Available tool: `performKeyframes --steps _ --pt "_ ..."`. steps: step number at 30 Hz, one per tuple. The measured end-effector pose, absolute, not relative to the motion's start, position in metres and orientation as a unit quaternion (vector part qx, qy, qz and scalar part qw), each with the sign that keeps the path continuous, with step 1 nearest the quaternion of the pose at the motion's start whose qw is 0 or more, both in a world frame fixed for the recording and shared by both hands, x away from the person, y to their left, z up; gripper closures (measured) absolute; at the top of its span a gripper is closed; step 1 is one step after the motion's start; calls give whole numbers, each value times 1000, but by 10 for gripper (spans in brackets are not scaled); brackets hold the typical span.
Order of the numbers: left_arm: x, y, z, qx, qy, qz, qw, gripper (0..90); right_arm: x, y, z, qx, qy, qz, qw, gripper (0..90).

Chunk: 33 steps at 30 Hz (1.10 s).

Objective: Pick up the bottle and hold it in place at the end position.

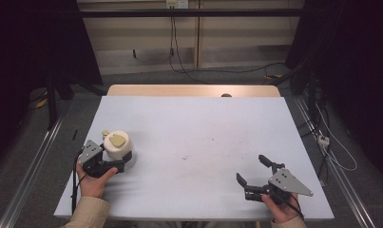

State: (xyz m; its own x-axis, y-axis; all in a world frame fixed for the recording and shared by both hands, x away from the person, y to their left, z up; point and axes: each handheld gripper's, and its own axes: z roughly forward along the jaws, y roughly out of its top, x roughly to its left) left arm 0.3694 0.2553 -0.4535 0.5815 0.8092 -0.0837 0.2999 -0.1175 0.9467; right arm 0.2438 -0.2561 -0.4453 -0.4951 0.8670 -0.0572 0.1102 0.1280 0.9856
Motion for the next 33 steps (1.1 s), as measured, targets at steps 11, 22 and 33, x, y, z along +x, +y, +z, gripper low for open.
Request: performKeyframes --steps 11,22,33 --pt "375 250 -454 706 393 238 539 38 244 -256 -445 367 667 550 343 39" --pt "376 249 -451 709 391 243 534 52 244 -256 -445 366 668 550 343 40" --pt "375 241 -446 704 393 242 540 57 245 -256 -445 364 668 551 341 40"
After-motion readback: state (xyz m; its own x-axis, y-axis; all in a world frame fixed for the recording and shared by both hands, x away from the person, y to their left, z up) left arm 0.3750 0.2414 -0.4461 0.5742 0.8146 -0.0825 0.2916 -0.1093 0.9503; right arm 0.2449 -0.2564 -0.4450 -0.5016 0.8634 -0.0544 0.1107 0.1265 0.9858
